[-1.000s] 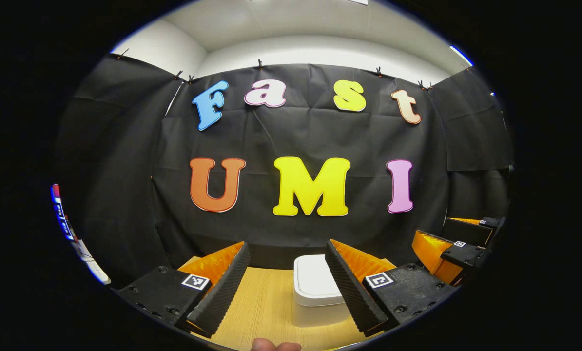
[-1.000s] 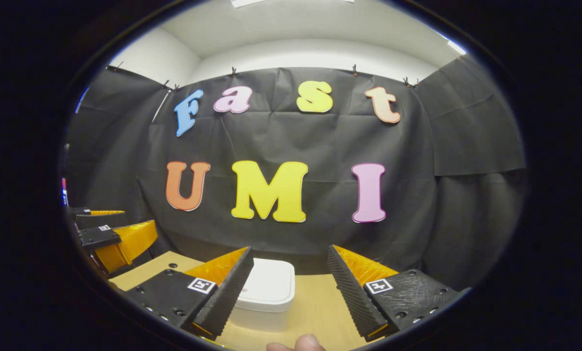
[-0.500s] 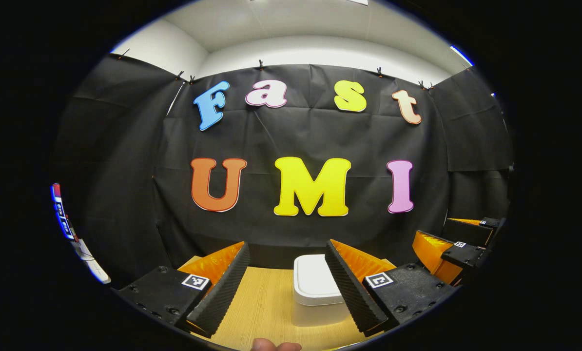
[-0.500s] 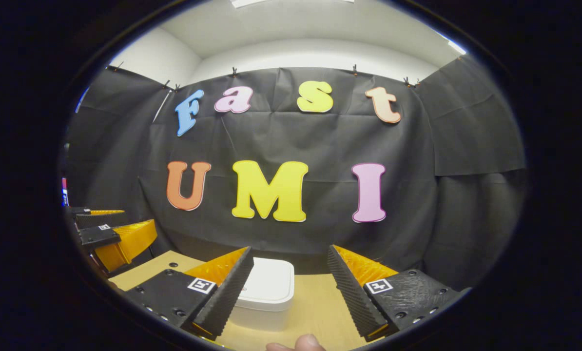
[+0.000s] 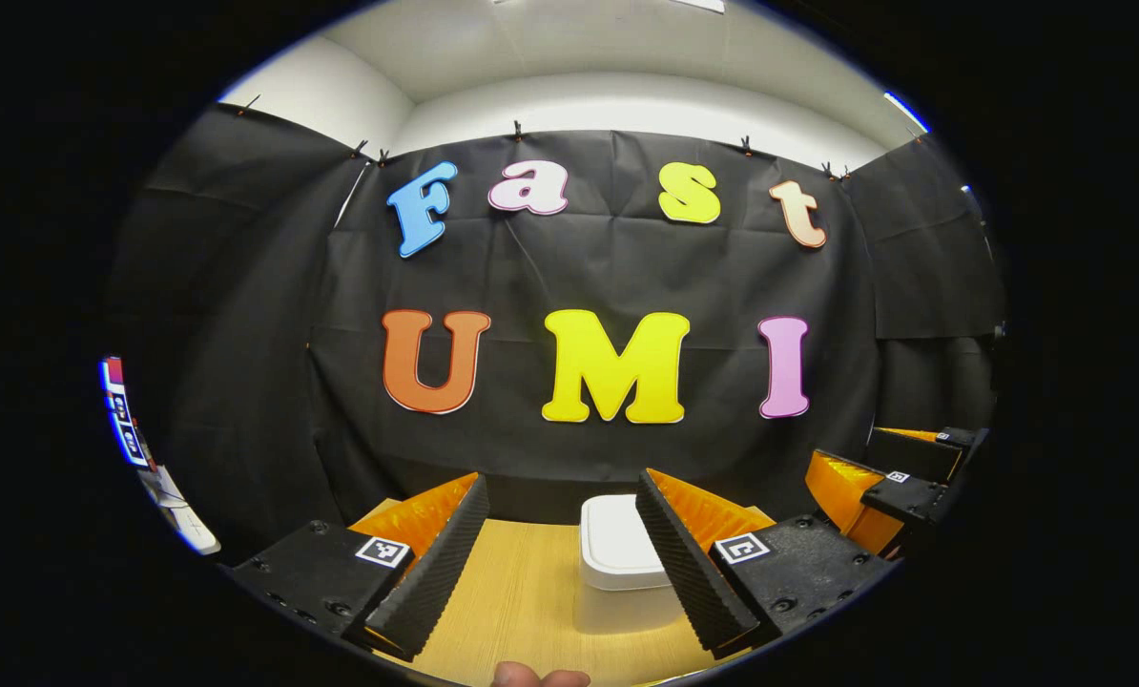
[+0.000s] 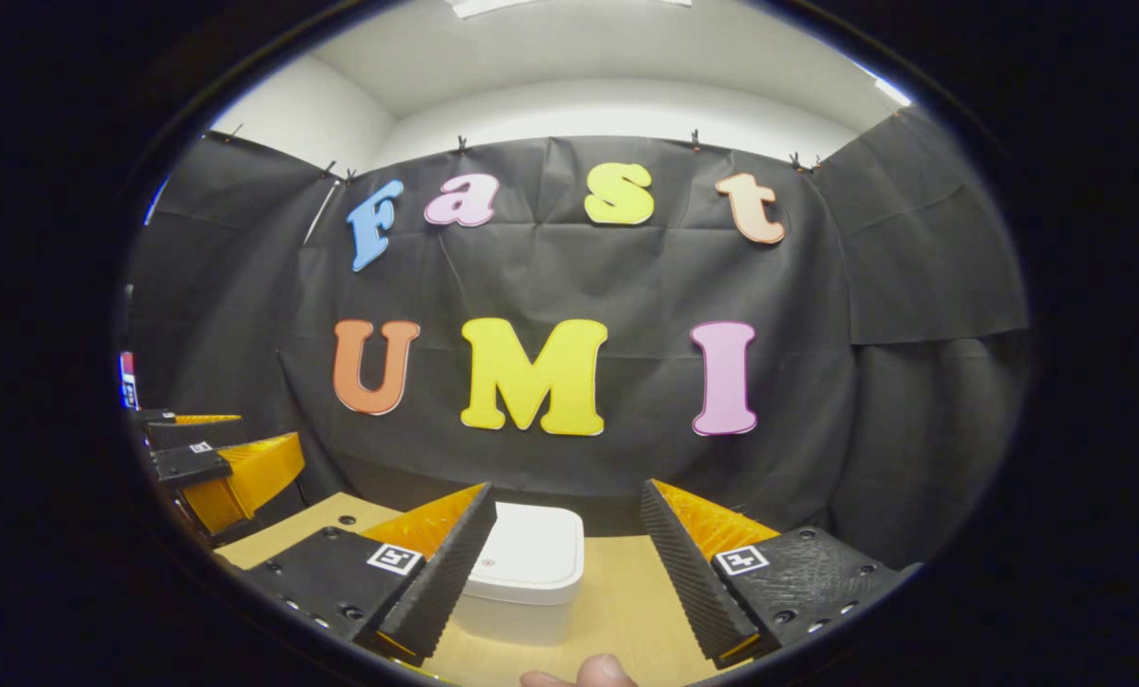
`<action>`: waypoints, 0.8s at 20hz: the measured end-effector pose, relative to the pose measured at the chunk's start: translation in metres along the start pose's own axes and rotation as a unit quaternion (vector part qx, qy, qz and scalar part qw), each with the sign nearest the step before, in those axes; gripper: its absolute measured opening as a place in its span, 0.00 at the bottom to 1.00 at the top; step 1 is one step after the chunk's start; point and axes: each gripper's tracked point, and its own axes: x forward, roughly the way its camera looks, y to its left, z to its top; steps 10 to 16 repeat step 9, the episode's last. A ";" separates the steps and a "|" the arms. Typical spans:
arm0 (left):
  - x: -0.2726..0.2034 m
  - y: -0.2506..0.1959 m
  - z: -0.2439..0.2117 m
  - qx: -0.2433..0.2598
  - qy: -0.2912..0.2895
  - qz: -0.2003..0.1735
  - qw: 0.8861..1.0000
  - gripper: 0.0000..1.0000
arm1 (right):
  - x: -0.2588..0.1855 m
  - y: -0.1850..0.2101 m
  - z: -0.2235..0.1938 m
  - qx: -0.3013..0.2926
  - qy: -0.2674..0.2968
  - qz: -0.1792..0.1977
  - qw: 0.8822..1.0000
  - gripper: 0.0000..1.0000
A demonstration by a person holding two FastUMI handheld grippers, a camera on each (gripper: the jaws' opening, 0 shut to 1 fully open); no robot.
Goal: Press the lid of the desktop garbage bin to open it, pick up the crumpled paper on the desktop and throw it into the bin, then pick up the pop can on the desktop and drop it into the bin, and finally close the garbage bin lid.
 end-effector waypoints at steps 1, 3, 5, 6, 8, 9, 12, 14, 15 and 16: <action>-0.004 0.004 0.000 0.001 -0.002 0.002 1.000 1.00 | -0.004 0.004 0.000 0.000 0.000 0.001 1.000 0.95; -0.011 0.013 0.001 -0.001 -0.005 0.003 1.000 1.00 | -0.017 0.012 -0.001 -0.004 0.001 0.004 1.000 0.95; -0.018 0.018 -0.001 -0.010 -0.005 0.000 1.000 1.00 | -0.032 0.016 -0.003 -0.015 0.004 0.003 1.000 0.95; -0.023 0.021 -0.002 -0.014 -0.005 0.001 1.000 1.00 | -0.037 0.019 -0.004 -0.017 0.008 0.004 1.000 0.97; -0.030 0.026 -0.002 -0.019 -0.005 0.010 1.000 1.00 | -0.046 0.023 -0.002 -0.017 0.011 0.013 1.000 0.98; -0.036 0.028 0.000 -0.020 -0.008 0.016 1.000 1.00 | -0.048 0.022 0.001 -0.017 0.009 0.015 1.000 0.95; -0.036 0.028 0.000 -0.020 -0.008 0.016 1.000 1.00 | -0.048 0.022 0.001 -0.017 0.009 0.015 1.000 0.95; -0.036 0.028 0.000 -0.020 -0.008 0.016 1.000 1.00 | -0.048 0.022 0.001 -0.017 0.009 0.015 1.000 0.95; -0.036 0.028 0.000 -0.020 -0.008 0.016 1.000 1.00 | -0.048 0.022 0.001 -0.017 0.009 0.015 1.000 0.95; -0.036 0.028 0.000 -0.020 -0.008 0.016 1.000 1.00 | -0.048 0.022 0.001 -0.017 0.009 0.015 1.000 0.95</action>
